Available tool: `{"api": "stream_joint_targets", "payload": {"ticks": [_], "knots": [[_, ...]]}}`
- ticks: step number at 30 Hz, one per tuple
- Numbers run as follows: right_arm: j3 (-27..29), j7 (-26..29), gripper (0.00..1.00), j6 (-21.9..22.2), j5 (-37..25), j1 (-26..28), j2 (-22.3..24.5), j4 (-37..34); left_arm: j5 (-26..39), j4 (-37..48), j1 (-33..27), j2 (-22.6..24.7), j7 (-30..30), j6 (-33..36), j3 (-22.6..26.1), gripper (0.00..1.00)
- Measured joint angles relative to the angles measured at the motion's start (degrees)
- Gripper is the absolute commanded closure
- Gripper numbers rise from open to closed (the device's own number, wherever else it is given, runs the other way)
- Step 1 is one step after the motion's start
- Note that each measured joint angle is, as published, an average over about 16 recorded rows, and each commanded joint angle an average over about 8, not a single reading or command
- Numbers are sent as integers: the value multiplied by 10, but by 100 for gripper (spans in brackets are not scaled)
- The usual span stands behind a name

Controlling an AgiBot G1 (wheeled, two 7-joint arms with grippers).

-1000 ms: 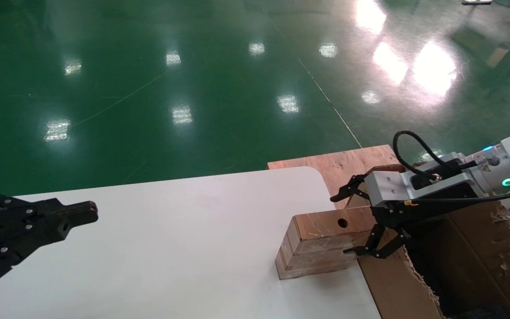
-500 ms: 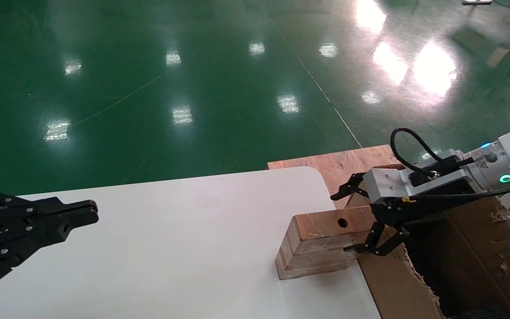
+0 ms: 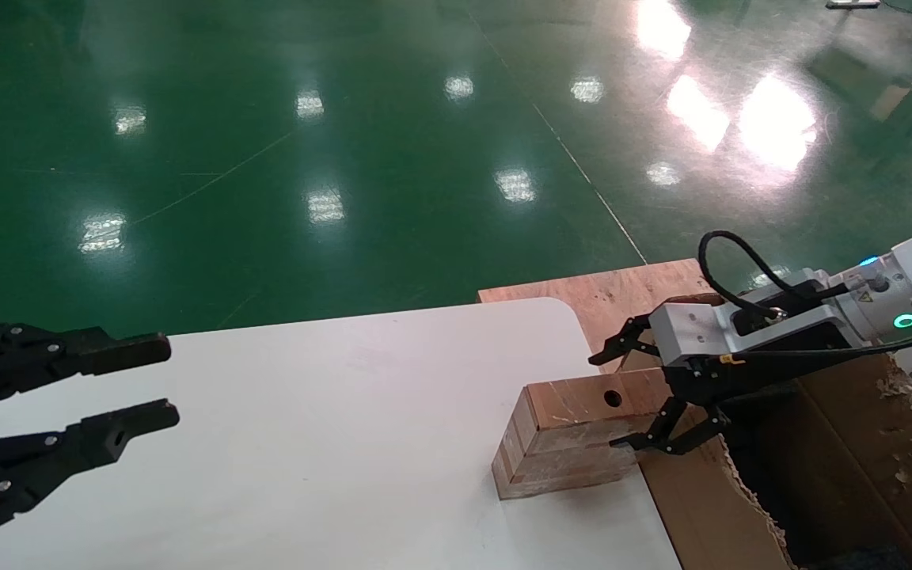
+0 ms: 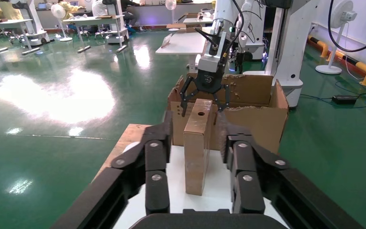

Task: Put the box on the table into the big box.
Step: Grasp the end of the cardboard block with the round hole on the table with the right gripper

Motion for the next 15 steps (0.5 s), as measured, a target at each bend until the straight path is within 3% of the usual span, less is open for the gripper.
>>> {"api": "stream_joint_targets", "payload": {"ticks": [15], "knots": [[2,0,100,0,-1,-1,1,2,0,0,0,0,0,0,0,0]]}}
